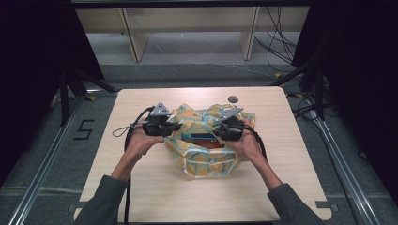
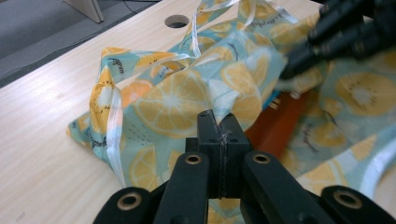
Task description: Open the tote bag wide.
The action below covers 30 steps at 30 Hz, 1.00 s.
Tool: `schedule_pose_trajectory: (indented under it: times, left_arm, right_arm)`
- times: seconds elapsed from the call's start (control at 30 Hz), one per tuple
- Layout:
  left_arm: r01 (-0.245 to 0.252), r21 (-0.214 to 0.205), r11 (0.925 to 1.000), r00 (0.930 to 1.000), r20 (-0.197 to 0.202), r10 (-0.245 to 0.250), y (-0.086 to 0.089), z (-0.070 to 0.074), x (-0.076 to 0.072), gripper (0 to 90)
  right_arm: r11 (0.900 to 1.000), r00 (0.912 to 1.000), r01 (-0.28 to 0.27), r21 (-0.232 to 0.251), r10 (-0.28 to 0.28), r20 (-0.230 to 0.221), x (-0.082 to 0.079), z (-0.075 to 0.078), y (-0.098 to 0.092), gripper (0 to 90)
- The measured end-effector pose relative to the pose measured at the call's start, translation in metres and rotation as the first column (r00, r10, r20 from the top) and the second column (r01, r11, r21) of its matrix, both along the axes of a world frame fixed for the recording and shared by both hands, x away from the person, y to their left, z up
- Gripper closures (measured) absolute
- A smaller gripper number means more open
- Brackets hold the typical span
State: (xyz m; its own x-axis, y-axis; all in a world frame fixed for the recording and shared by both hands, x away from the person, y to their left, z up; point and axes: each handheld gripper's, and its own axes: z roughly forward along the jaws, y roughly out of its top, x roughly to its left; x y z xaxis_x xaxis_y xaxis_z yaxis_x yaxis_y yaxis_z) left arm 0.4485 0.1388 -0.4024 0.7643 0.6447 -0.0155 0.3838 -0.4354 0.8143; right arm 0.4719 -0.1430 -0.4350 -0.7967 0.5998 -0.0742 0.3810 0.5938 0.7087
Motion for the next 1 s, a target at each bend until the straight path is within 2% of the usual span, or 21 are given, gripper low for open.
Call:
schedule_pose_trajectory:
  times: [0.07, 0.1, 0.13, 0.17, 0.2, 0.3, 0.33, 0.4, 0.43, 0.47, 0.5, 0.57, 0.63, 0.67, 0.7, 0.73, 0.77, 0.8, 0.87, 0.9, 1.0]
  left_arm:
    - [0.042, -0.002, 0.9991, 0.9991, -0.008, -0.042, 0.003, -0.003, -0.014, 89.4]
    - [0.055, 0.003, 0.9985, 0.9985, -0.003, -0.055, 0.003, -0.004, -0.021, 89.4]
    - [0.067, 0.029, 0.9973, 0.9977, 0.0, -0.067, 0.006, -0.003, -0.028, 89.4]
    - [0.069, 0.032, 0.9971, 0.9976, 0.003, -0.069, 0.008, -0.003, -0.034, 89.5]
    - [0.071, 0.025, 0.9972, 0.9975, 0.003, -0.071, 0.011, -0.002, -0.04, 89.5]
    - [0.104, -0.026, 0.9942, 0.9946, 0.007, -0.104, 0.016, 0.006, -0.058, 89.5]
    - [0.126, -0.061, 0.9901, 0.992, 0.006, -0.126, 0.016, 0.01, -0.065, 89.6]
    - [0.167, -0.093, 0.9815, 0.9859, 0.008, -0.167, 0.018, 0.016, -0.071, 89.5]
    - [0.157, -0.101, 0.9824, 0.9876, 0.021, -0.156, 0.019, 0.019, -0.072, 89.5]
    - [0.151, -0.085, 0.9848, 0.9884, 0.025, -0.15, 0.022, 0.022, -0.071, 89.5]
    - [0.141, -0.09, 0.986, 0.9898, 0.036, -0.138, 0.023, 0.023, -0.068, 89.5]
    - [0.089, -0.085, 0.9923, 0.9958, 0.026, -0.088, 0.027, 0.021, -0.056, 89.5]
    - [0.036, -0.048, 0.9982, 0.9987, 0.036, -0.034, 0.028, 0.013, -0.039, 89.2]
    - [0.026, -0.051, 0.9984, 0.9993, 0.027, -0.025, 0.027, 0.009, -0.034, 89.1]
    - [0.0, -0.041, 0.9991, 0.9999, 0.011, 0.001, 0.024, 0.005, -0.029, 88.6]
    - [-0.015, 0.017, 0.9997, 0.9998, 0.015, 0.015, 0.023, 0.001, -0.023, 87.7]
    - [-0.027, 0.078, 0.9966, 0.9994, 0.024, 0.025, 0.019, -0.003, -0.017, 86.1]
    - [-0.051, 0.111, 0.9925, 0.9987, -0.002, 0.052, 0.015, -0.007, -0.013, 84.0]
    - [-0.036, 0.113, 0.9929, 0.999, -0.022, 0.039, 0.011, -0.015, -0.002, 78.7]
    - [-0.034, 0.118, 0.9925, 0.9983, -0.043, 0.039, 0.009, -0.018, 0.002, 75.2]
    - [-0.032, 0.151, 0.988, 0.9972, -0.062, 0.041, 0.003, -0.017, 0.009, 65.6]
  right_arm:
    - [0.9987, 0.999, 0.03, 0.041, -0.029, -0.034, -0.005, 0.004, -0.01, 90.0]
    - [0.9967, 0.9991, 0.003, 0.081, 0.001, -0.042, -0.007, 0.008, -0.017, 90.0]
    - [0.9949, 0.9978, -0.014, 0.1, 0.021, -0.062, -0.012, 0.013, -0.022, 90.0]
    - [0.9907, 0.9972, -0.005, 0.136, 0.015, -0.073, -0.019, 0.016, -0.026, 90.0]
    - [0.9897, 0.9954, -0.023, 0.141, 0.036, -0.089, -0.025, 0.022, -0.031, 90.0]
    - [0.9832, 0.9966, -0.035, 0.179, 0.048, -0.067, -0.041, 0.033, -0.037, 90.0]
    - [0.984, 0.9964, -0.053, 0.17, 0.063, -0.056, -0.044, 0.038, -0.039, 90.0]
    - [0.98, 0.9944, -0.078, 0.183, 0.09, -0.056, -0.047, 0.044, -0.041, 90.0]
    - [0.9782, 0.9952, -0.062, 0.198, 0.075, -0.063, -0.049, 0.048, -0.042, 90.0]
    - [0.9768, 0.9946, -0.082, 0.198, 0.093, -0.047, -0.05, 0.052, -0.043, 90.0]
    - [0.9758, 0.9953, -0.073, 0.206, 0.085, -0.047, -0.052, 0.056, -0.043, 90.0]
    - [0.9735, 0.9958, -0.079, 0.215, 0.087, -0.029, -0.052, 0.063, -0.043, 90.0]
    - [0.9771, 0.9976, -0.065, 0.203, 0.069, -0.01, -0.047, 0.068, -0.038, 90.0]
    - [0.9819, 0.9976, -0.07, 0.176, 0.07, 0.007, -0.042, 0.069, -0.035, 90.0]
    - [0.9873, 0.9988, -0.047, 0.152, 0.045, 0.019, -0.038, 0.069, -0.033, 90.0]
    - [0.9925, 0.9993, -0.028, 0.119, 0.024, 0.029, -0.031, 0.068, -0.029, 90.0]
    - [0.9955, 0.9994, 0.003, 0.095, -0.006, 0.034, -0.024, 0.065, -0.025, 90.0]
    - [0.9969, 0.9984, 0.025, 0.075, -0.029, 0.049, -0.015, 0.06, -0.022, 90.0]
    - [0.997, 0.9975, 0.069, 0.036, -0.07, 0.009, 0.002, 0.051, -0.018, 90.0]
    - [0.9955, 0.9957, 0.092, 0.025, -0.092, 0.014, 0.01, 0.045, -0.016, 90.0]
    - [0.9909, 0.9894, 0.133, -0.019, -0.134, -0.057, 0.027, 0.03, -0.013, 90.0]
